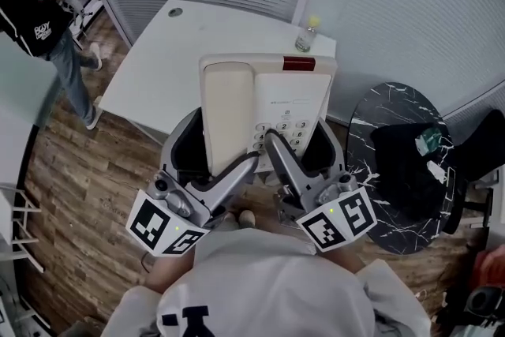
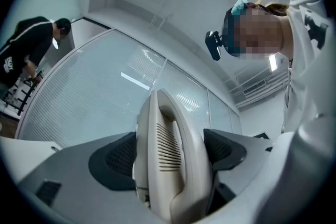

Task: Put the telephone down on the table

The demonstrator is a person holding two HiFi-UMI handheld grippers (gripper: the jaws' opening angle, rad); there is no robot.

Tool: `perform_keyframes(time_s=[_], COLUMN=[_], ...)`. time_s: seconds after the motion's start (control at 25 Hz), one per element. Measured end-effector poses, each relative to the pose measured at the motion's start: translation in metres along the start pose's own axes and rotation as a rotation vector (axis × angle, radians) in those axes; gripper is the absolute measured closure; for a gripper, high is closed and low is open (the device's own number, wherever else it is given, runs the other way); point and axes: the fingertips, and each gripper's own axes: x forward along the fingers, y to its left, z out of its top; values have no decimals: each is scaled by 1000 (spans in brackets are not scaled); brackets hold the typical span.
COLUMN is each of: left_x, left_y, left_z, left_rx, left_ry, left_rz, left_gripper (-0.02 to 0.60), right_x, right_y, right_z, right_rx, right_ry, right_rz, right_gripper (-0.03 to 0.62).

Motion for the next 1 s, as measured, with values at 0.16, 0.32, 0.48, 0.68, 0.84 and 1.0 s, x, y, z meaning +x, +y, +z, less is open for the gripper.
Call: perform_keyframes(time_s=[0.16, 0.32, 0.48, 0.68, 0.84, 1.0], left_x=[-3, -4, -3, 3, 15, 31], left_y=[0, 0, 4, 19, 38, 62], left_z=[-1, -1, -3, -4, -6, -10], left_rx=[-9, -5, 4, -4, -14, -29], left_ry=[-6, 0, 1, -3, -2, 6], left_rz=[18, 33, 41, 37, 21, 4], left_gripper=[181, 181, 181, 181, 181, 181], right_x=[0, 0, 5, 20, 38, 61], right_y=[1, 1, -2, -5, -15, -28], right_z=[-1, -3, -6, -9, -11, -14], right_rx=[-5, 7, 16, 10, 5, 5], right_ry=[9, 13, 17, 20, 15, 17], right_rz=[10, 24, 32, 27, 9, -14], right_gripper=[252, 252, 252, 253, 253, 253])
